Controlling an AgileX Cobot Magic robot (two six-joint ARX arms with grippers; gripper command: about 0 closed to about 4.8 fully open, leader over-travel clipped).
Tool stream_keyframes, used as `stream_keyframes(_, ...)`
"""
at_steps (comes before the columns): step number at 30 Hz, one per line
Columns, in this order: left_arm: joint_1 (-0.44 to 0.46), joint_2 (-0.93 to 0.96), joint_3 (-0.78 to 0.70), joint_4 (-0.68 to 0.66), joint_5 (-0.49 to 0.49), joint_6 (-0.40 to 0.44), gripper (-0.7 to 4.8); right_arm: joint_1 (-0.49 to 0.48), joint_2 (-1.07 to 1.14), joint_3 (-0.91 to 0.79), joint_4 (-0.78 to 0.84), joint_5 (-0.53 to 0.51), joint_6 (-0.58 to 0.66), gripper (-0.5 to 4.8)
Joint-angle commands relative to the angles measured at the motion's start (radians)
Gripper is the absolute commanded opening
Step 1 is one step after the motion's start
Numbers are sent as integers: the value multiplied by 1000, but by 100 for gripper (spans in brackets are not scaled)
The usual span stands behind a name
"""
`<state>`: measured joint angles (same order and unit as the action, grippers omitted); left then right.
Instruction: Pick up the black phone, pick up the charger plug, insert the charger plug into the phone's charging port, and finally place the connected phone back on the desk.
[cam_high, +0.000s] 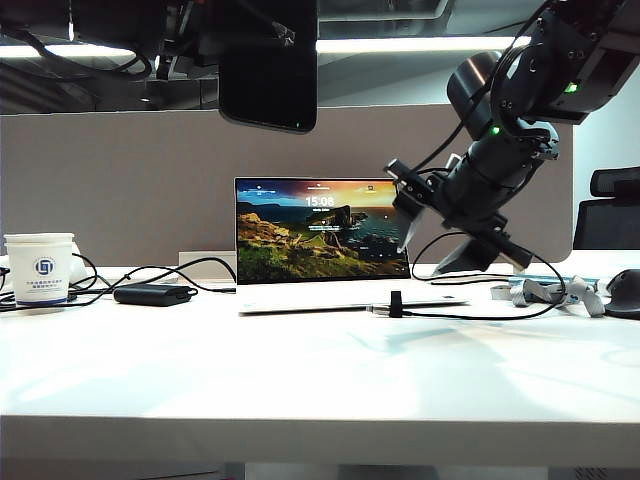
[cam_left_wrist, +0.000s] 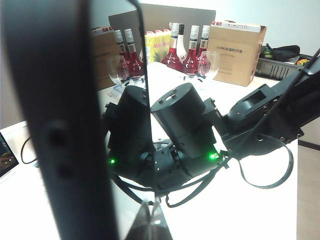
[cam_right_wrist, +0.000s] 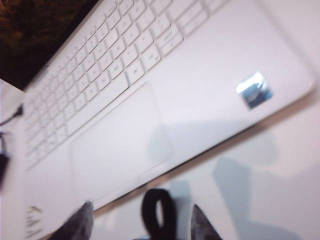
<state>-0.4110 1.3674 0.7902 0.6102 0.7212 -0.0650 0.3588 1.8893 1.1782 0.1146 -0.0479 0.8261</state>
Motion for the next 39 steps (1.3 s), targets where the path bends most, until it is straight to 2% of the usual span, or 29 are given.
stream_keyframes(1, -1, -9, 6, 46, 9, -3, -7, 2, 16, 3, 21, 13, -132, 242)
stream_keyframes(7, -1, -9, 6, 45, 9, -21, -7, 25, 49, 3, 52, -18, -250, 242)
stream_keyframes(19, -1, -9, 6, 45, 8, -22, -7, 40, 101, 4, 61, -37, -289, 241)
stream_keyframes(21, -1, -9, 6, 45, 8, -21, -7, 42, 103, 4, 59, -43, -313, 189)
stream_keyframes(22, -1, -9, 6, 45, 8, -21, -7, 42, 103, 5, 52, -50, -335, 129)
stream_keyframes(24, -1, -9, 6, 45, 8, -21, -7, 42, 103, 10, 34, -63, -378, 56)
stream_keyframes(25, -1, -9, 6, 45, 8, -21, -7, 42, 103, 16, 13, -63, -403, 30)
stream_keyframes(28, -1, -9, 6, 45, 8, -21, -7, 42, 103, 36, -23, -66, -469, -5)
stream_keyframes(32, -1, -9, 6, 45, 8, -21, -7, 41, 92, 62, -40, -90, -554, -5)
stream_keyframes(37, -1, -9, 6, 45, 8, -22, -7, 39, 49, 76, -33, -92, -568, -5)
stream_keyframes(38, -1, -9, 6, 45, 8, -22, -7, 39, 41, 77, -27, -92, -560, 27)
stream_keyframes(39, -1, -9, 6, 45, 8, -22, -7, 39, 40, 77, -26, -92, -549, 91)
